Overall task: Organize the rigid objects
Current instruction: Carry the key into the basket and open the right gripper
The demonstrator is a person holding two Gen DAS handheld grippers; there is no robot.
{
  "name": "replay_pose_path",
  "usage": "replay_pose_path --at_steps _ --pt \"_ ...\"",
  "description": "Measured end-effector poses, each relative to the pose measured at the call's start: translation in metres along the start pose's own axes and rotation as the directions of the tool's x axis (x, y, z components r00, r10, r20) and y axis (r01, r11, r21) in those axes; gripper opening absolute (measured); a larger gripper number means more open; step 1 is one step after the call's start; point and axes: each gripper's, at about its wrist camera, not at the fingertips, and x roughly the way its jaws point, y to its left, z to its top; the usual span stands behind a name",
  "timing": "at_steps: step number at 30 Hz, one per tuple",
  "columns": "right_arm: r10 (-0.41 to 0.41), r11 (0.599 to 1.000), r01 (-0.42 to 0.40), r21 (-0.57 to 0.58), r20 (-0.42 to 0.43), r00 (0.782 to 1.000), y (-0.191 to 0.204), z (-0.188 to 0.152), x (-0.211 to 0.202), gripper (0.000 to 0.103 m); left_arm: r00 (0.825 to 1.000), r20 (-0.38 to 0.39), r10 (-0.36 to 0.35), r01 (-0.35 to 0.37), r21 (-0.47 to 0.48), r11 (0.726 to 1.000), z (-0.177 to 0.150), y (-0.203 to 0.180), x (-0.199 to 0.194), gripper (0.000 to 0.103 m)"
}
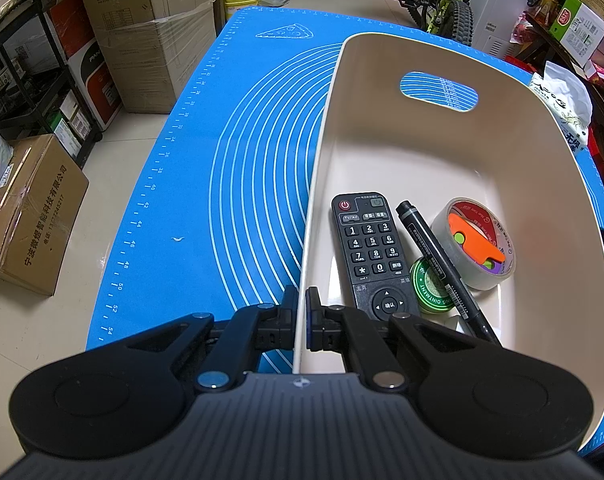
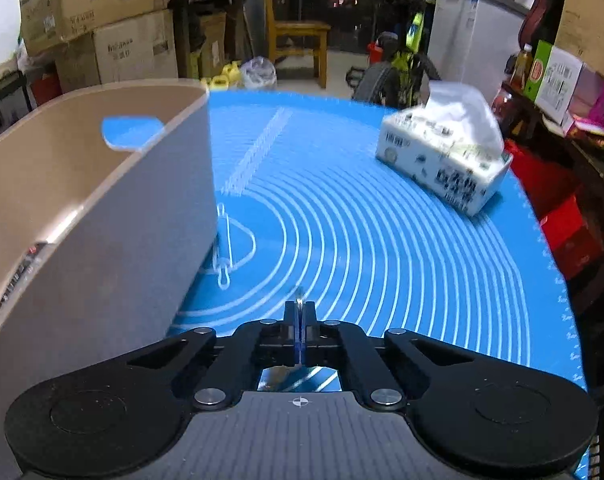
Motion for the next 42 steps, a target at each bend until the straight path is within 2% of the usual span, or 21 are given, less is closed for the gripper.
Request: replay_pose_path --at_steps 16,23,29,35,39,42 --pt "-0.006 0.998 -0.005 0.062 0.172 0.985 -0.011 0.025 -0.056 0.012 1.000 0.000 -0.002 0.002 -0.001 1.000 0.000 0.000 0.000 0.005" --pt "0.016 0.997 -0.037 0.061 0.314 0.949 -0.003 0.044 -0.093 0.012 1.000 0.000 0.003 -0.003 0.000 1.000 -0.002 -0.001 0.000 0.005" --pt "0.103 0.992 -0.123 0.025 0.392 0.914 0.020 0.062 -0.118 0.012 1.000 0.000 0.004 -0.004 0.001 1.000 -0.002 -0.001 0.000 0.005" --pt "0.214 0.976 -0.216 -0.038 0.381 0.899 0.057 0.073 -0.114 0.012 1.000 0.000 0.008 -0.008 0.002 1.000 -0.001 -0.001 -0.001 0.006" --pt "0.283 0.959 -0.268 -0.090 0.297 0.912 0.087 0.070 -0.099 0.012 1.000 -0.001 0.008 -0.008 0.003 1.000 -0.001 -0.001 -0.002 0.006" --pt "0.303 0.951 -0.282 -0.126 0.212 0.929 0.102 0.059 -0.085 0.012 1.000 -0.003 0.008 -0.008 0.001 1.000 -0.001 -0.001 -0.002 0.006"
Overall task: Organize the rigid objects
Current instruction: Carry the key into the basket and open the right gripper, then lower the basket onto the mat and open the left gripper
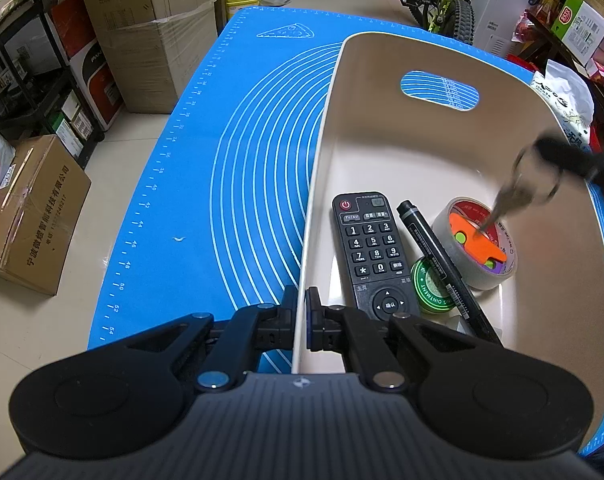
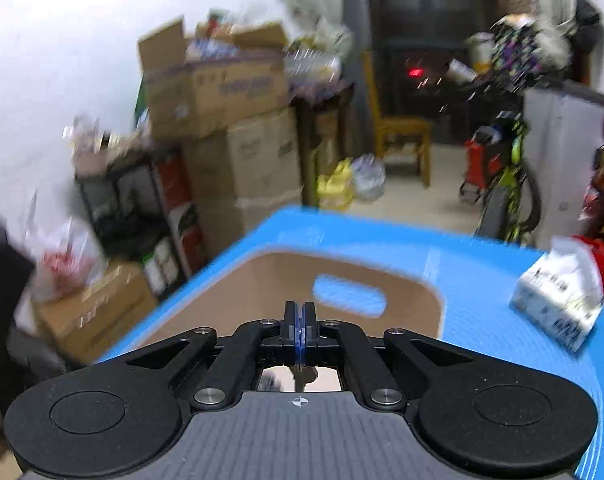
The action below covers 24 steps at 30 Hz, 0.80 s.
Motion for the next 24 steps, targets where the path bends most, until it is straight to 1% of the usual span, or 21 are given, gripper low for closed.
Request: replay_pose_path --at_steps 3,5,7,8,9,10,11,12,13,14,15,16,17,18,20,22,24 --pt "0.008 1.000 -0.010 -0.017 -0.109 0.994 0.007 -0.013 0.015 0.013 1.000 -0.005 0.006 -0.006 0.000 1.000 0.001 0.000 0.000 0.006" --pt "0.008 1.000 -0.011 -0.014 -0.155 0.988 0.009 -0.018 0.019 0.016 1.000 -0.005 0.008 -0.008 -0.002 1.000 0.002 -0.001 -0.001 0.006" --pt "0.016 1.000 -0.017 0.000 -0.166 0.986 0.010 -0.020 0.019 0.020 1.000 -0.002 0.009 -0.009 -0.005 1.000 0.002 -0.001 -0.002 0.006" --pt "0.015 1.000 -0.014 0.008 -0.159 0.987 0.008 -0.022 0.013 0.037 1.000 0.001 0.012 -0.012 -0.007 1.000 0.002 -0.001 -0.003 0.009" --pt "0.012 1.000 -0.010 0.017 -0.154 0.988 0.007 -0.021 0.010 0.044 1.000 0.008 0.021 -0.021 -0.007 1.000 0.002 -0.001 -0.005 0.010" --pt "0.008 1.000 -0.004 0.031 -0.141 0.990 0.006 -0.020 0.004 0.058 1.000 0.014 0.025 -0.025 -0.008 1.000 0.003 -0.002 -0.007 0.012" --pt "0.003 0.999 0.002 0.041 -0.126 0.992 0.004 -0.017 -0.001 0.066 0.999 0.024 0.030 -0.029 -0.008 1.000 0.003 -0.002 -0.011 0.013" --pt "-0.003 0.999 0.008 0.045 -0.112 0.994 0.002 -0.016 -0.008 0.068 0.999 0.037 0.037 -0.037 -0.008 0.999 0.003 -0.002 -0.015 0.014" --pt "-0.009 0.999 0.014 0.047 -0.103 0.995 0.000 -0.014 -0.015 0.069 0.998 0.049 0.045 -0.045 -0.008 0.999 0.003 -0.003 -0.019 0.018" --pt "-0.020 0.998 0.025 0.050 -0.099 0.995 -0.001 -0.014 -0.020 0.073 0.995 0.069 0.066 -0.065 -0.008 0.998 0.003 -0.004 -0.026 0.033" --pt "-0.030 0.998 0.035 0.056 -0.099 0.995 -0.003 -0.012 -0.024 0.076 0.993 0.087 0.082 -0.082 -0.008 0.997 0.003 -0.005 -0.031 0.041" --pt "-0.037 0.997 0.044 0.065 -0.099 0.994 -0.006 -0.011 -0.030 0.080 0.990 0.105 0.092 -0.091 -0.012 0.996 0.003 -0.006 -0.037 0.055" --pt "-0.043 0.996 0.050 0.076 -0.099 0.994 -0.009 -0.011 -0.036 0.082 0.988 0.123 0.093 -0.091 -0.021 0.996 0.003 -0.006 -0.044 0.063" --pt "-0.047 0.995 0.055 0.083 -0.100 0.994 -0.011 -0.010 -0.041 0.083 0.986 0.143 0.089 -0.085 -0.034 0.996 0.002 -0.006 -0.051 0.065" --pt "-0.069 0.993 0.077 0.086 -0.101 0.993 -0.014 -0.010 -0.053 0.090 0.981 0.171 0.086 -0.078 -0.051 0.996 0.001 -0.009 -0.063 0.071" --pt "-0.100 0.991 0.108 0.085 -0.091 0.991 -0.018 -0.011 -0.067 0.094 0.977 0.191 0.094 -0.088 -0.041 0.995 -0.003 -0.016 -0.073 0.075" --pt "-0.129 0.987 0.136 0.090 -0.083 0.988 -0.021 -0.013 -0.080 0.095 0.974 0.206 0.096 -0.093 -0.025 0.995 -0.010 -0.023 -0.083 0.076"
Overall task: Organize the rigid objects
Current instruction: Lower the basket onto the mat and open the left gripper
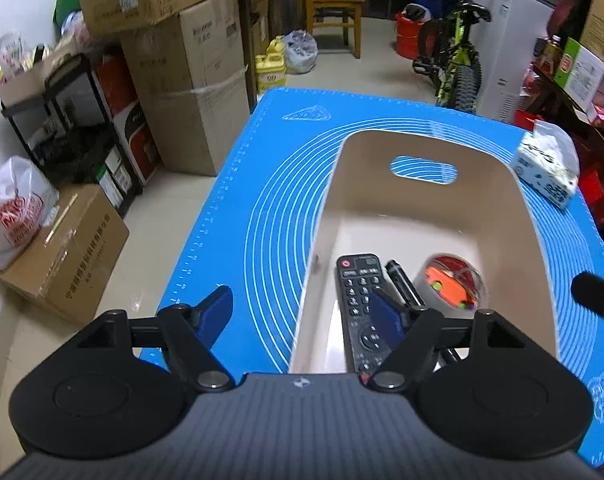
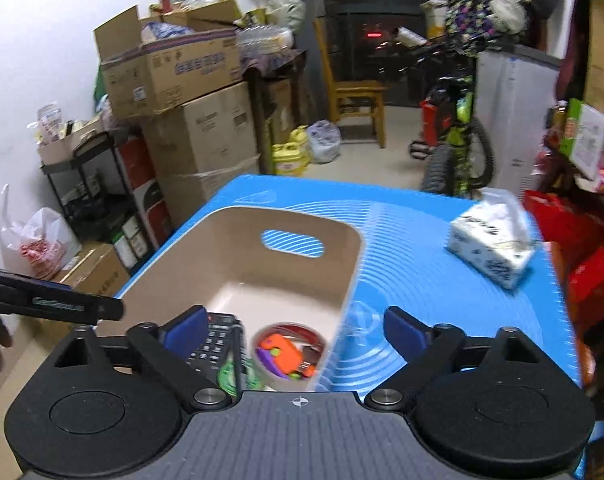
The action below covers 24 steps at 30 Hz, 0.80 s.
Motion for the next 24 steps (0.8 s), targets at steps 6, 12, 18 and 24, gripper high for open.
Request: replay_pose_path --at_steps 6,12,18,24 --pt "-0.023 0.998 0.023 0.051 -0.004 1.000 -0.019 -0.011 -0.040 0.096 0.999 0.045 0.007 -0.008 0.023 1.000 -0.018 -0.018 -0.035 0.079" --pt "-0.025 0.997 0.024 0.077 0.012 1.000 -0.029 -0.027 -0.082 0.098 0.996 0.087 0.004 -0.007 0.033 0.999 -0.040 -0.031 -0.072 0.081" --pt "-0.040 0.993 0.038 0.113 0.016 0.999 -0.035 -0.050 -0.118 0.099 0.994 0.107 -0.022 0.016 0.055 0.998 -0.063 -0.047 -0.100 0.085" --pt "-0.073 0.992 0.069 0.110 0.031 0.997 -0.038 -0.072 -0.155 0.100 0.993 0.119 -0.020 0.013 0.061 0.998 -0.090 -0.065 -0.120 0.086"
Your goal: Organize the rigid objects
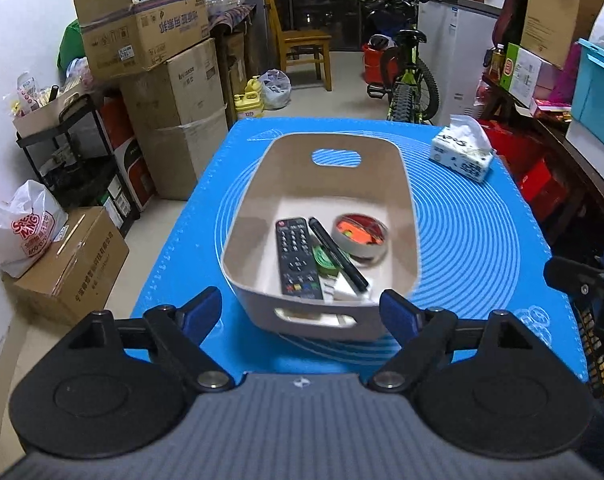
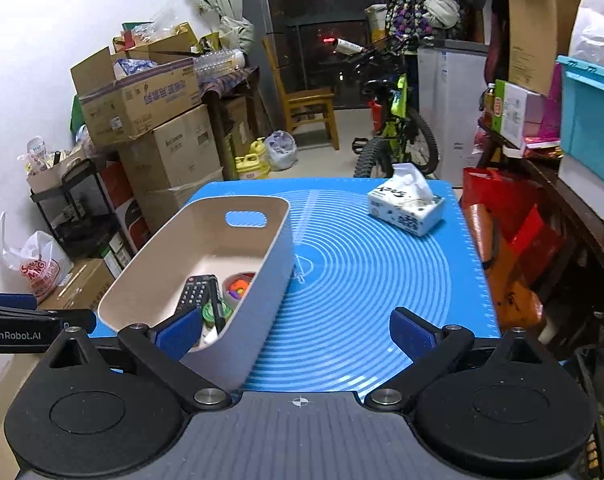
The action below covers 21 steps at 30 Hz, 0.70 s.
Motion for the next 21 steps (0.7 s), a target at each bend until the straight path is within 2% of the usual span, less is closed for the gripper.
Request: replay_pose_path --at_steps 5,11,17,21 --pt "0.009 1.000 -0.008 0.023 -0.016 1.000 -0.008 -0.015 -0.016 0.100 0.999 0.012 0.042 -0.042 0.003 0.999 -0.025 -0.012 -0.013 0.086" --pt "0.000 0.999 0.001 0.034 -0.021 1.000 -0.015 -0.031 -0.027 0.100 0.999 0.004 0.051 -0.051 -0.007 0.999 -0.045 -0.016 -0.019 0.086" --pt "-0.016 1.000 0.016 -0.002 -0.013 1.000 -0.014 -0.048 -0.036 0.100 0.996 0.076 0.054 -0.052 -0.032 0.998 -0.056 -0.022 -0.029 0.086" --pt "-0.017 1.000 0.017 0.008 -0.017 1.000 -0.018 -0.057 -0.039 0.100 0.996 0.076 0.049 -0.047 -0.038 0.998 -0.060 -0.027 -0.029 0.086"
